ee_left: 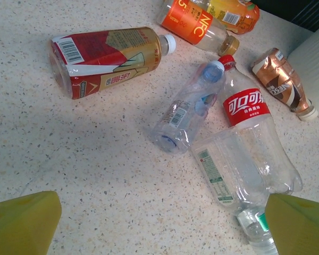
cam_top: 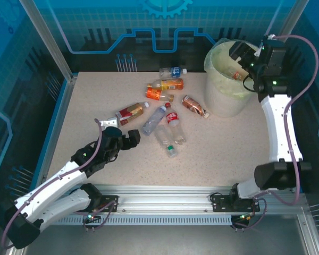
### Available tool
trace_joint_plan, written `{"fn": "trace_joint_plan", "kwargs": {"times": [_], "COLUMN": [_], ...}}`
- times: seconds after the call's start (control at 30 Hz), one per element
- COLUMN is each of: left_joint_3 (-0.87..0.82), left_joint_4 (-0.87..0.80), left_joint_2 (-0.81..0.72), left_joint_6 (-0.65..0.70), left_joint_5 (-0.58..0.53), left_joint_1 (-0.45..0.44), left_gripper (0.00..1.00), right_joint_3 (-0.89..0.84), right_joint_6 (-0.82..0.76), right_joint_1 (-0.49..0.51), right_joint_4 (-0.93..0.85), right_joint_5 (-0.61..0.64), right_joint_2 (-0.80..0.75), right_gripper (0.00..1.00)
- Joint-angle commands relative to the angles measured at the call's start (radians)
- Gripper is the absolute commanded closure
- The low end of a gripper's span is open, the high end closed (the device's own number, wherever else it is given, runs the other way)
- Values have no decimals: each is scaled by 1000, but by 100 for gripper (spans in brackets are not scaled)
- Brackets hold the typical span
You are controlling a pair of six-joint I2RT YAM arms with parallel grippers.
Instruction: Put the plastic bottles in the bin
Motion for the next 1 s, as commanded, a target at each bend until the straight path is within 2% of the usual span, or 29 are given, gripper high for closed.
{"fn": "trace_joint_plan", "kwargs": {"times": [0.0,0.2,0.33,0.5,0.8,0.97], "left_joint_3": [1,3,3,-3,5,0], "left_joint_4": [16,19,23,20,1,-11], "left_joint_2": [0,13,16,10,6,-8], "left_joint_6": [-28,-45,-57,-73,-81,-90], "left_joint_5": [24,24,25,23,31,31], "left_joint_1": [17,31,39,45,53,54], "left_gripper": [1,1,1,1,1,1], "right_joint_3": [-97,-271,-332,-407,-333,-243], "right_joint_6": [-161,-272,-333,-418,-511,-560], "right_joint_1": [86,253,351,441,471,474], "right_joint_4": [33,18,-13,-37,-195,-246], "right_joint_5": [-94,-167,-183,-73,72,255], "right_joint_2": [-92,-211,-211,-170,92,267], "right_gripper": [6,6,5,5,9,10]}}
